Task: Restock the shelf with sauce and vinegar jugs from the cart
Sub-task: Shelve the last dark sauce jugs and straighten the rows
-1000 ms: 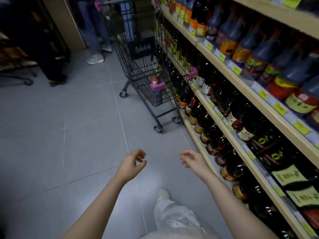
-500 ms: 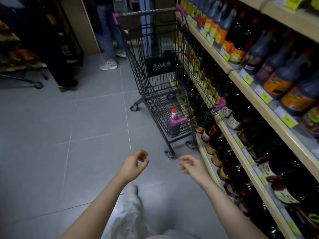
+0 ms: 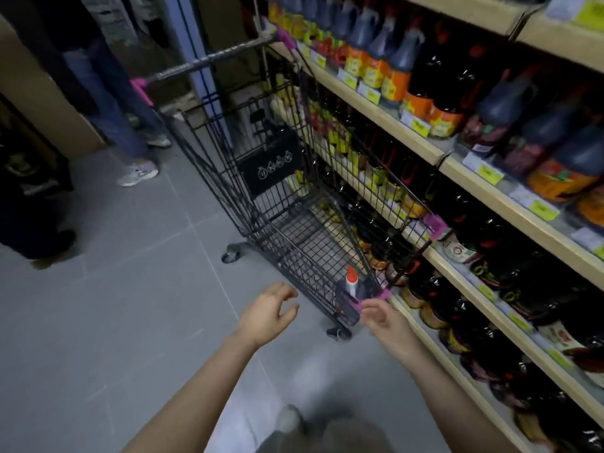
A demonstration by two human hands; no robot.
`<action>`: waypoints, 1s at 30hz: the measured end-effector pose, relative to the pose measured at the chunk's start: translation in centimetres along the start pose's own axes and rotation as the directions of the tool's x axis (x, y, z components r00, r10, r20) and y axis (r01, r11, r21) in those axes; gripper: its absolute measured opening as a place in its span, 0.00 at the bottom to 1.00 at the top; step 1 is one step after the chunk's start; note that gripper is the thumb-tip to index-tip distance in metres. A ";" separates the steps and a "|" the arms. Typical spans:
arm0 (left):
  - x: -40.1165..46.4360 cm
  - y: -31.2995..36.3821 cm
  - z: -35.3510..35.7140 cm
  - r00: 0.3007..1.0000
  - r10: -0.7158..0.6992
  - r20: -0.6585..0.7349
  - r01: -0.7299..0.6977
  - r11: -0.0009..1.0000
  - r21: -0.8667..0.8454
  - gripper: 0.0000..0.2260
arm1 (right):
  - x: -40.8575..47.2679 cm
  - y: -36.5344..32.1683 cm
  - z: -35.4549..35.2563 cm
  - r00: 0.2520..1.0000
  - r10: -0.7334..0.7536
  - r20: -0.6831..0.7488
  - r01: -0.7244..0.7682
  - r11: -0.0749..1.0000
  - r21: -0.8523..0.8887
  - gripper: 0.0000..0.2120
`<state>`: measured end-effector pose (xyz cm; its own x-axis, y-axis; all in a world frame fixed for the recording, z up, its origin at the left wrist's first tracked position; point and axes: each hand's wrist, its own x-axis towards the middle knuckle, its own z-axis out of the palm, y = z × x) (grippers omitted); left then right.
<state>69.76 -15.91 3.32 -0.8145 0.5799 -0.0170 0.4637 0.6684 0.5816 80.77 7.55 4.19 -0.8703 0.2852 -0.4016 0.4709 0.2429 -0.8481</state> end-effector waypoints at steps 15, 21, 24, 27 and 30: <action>17.6 -6.7 4.8 0.940 0.340 0.024 -0.311 0.826 0.471 0.15 | 15.9 1.3 2.5 0.958 0.202 -0.206 -0.231 0.964 -0.128 0.06; 17.6 -7.0 5.6 0.927 0.364 -0.086 -0.289 0.844 0.452 0.13 | 17.3 3.0 4.2 0.948 0.255 -0.191 -0.309 0.880 -0.361 0.12; 17.6 -7.2 5.7 0.919 0.384 -0.091 -0.310 0.844 0.439 0.12 | 17.1 2.6 3.9 0.953 0.250 -0.170 -0.300 0.855 -0.424 0.12; 17.8 -7.1 5.5 0.915 0.394 -0.084 -0.327 0.848 0.417 0.11 | 16.7 1.5 2.9 0.956 0.195 -0.217 -0.271 0.870 -0.411 0.11; 17.7 -6.7 4.8 0.931 0.364 0.012 -0.338 0.851 0.401 0.11 | 15.4 -0.5 1.8 0.955 0.093 -0.281 -0.190 0.920 -0.343 0.08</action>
<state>53.88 -7.85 -4.74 -0.5853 0.7891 0.1864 0.8101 0.5598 0.1743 66.92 10.13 -2.21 -0.7471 0.5554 -0.3652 0.6483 0.4874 -0.5850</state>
